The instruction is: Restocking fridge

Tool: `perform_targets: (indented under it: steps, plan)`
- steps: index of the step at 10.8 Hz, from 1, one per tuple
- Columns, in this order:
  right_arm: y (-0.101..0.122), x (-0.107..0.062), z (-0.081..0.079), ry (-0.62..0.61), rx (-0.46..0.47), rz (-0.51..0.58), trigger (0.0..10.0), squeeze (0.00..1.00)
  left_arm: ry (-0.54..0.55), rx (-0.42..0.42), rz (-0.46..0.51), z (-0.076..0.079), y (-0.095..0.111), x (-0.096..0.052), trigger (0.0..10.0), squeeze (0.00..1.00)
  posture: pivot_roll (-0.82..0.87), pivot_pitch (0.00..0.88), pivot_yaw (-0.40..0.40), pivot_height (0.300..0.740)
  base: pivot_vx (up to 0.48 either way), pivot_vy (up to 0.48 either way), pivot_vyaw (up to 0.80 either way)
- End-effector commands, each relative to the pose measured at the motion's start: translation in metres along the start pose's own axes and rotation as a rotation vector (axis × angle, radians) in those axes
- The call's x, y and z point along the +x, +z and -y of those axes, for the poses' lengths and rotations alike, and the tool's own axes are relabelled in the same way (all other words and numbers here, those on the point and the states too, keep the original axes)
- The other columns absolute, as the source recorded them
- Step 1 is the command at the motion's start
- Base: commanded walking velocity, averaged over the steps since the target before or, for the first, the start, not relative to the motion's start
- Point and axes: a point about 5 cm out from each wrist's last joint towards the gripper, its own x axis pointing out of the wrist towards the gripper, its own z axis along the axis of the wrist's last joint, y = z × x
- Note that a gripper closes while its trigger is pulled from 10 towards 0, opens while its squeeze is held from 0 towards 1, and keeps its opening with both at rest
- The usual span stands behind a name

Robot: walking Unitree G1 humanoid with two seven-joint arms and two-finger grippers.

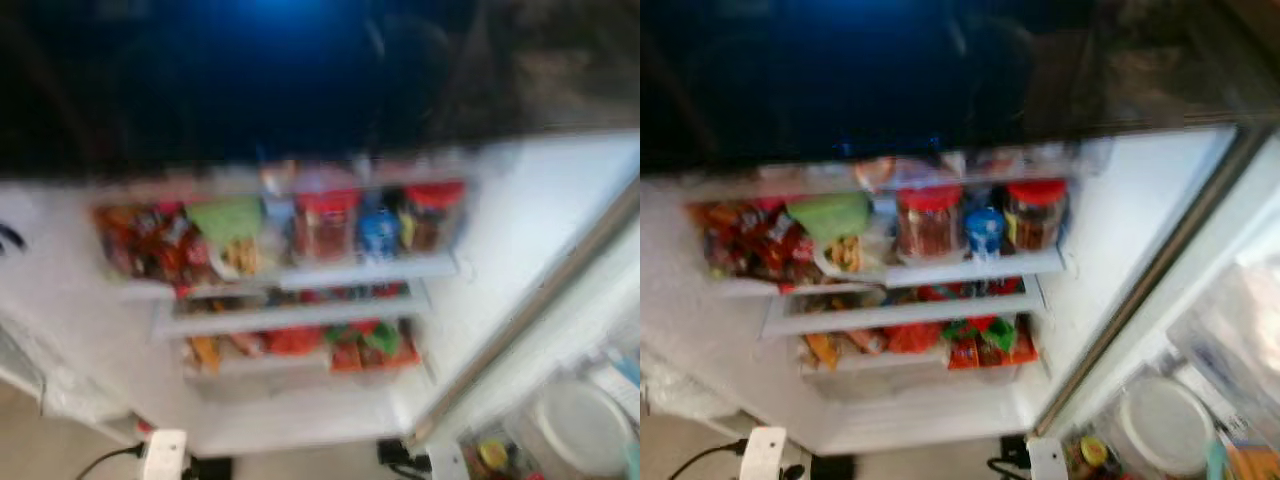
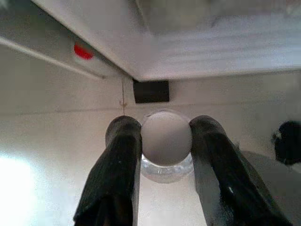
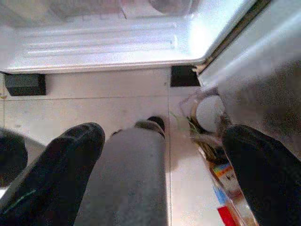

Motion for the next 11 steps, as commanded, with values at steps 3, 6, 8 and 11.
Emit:
perform_targets:
  steps: [3, 6, 8, 11]
  plan:
    - [0.014, 0.001, 0.006, -0.021, -0.005, 0.052, 10.0, 0.00, 0.037, 0.013, 0.056, -0.012, 0.000, -0.003, 10.0, 0.00, 0.02, 0.082, -0.017, 0.736, 0.000, 0.000, 0.00]
    - [0.013, 0.001, 0.004, -0.016, -0.008, 0.047, 10.0, 0.00, -0.012, 0.062, 0.205, -0.010, 0.014, -0.005, 10.0, 0.00, 0.03, 0.084, -0.015, 0.736, 0.000, 0.000, 0.00]
    - [0.013, 0.001, 0.004, -0.017, 0.000, 0.049, 10.0, 0.00, -0.024, 0.082, 0.626, -0.005, 0.110, -0.007, 10.0, 0.00, 0.03, 0.085, -0.009, 0.736, 0.000, 0.000, 0.00]
    - [0.012, 0.001, 0.005, -0.022, 0.005, 0.047, 10.0, 0.00, -0.146, 0.125, 0.775, 0.020, 0.123, -0.019, 10.0, 0.00, 0.01, 0.083, 0.009, 0.736, 0.000, 0.000, 0.00]
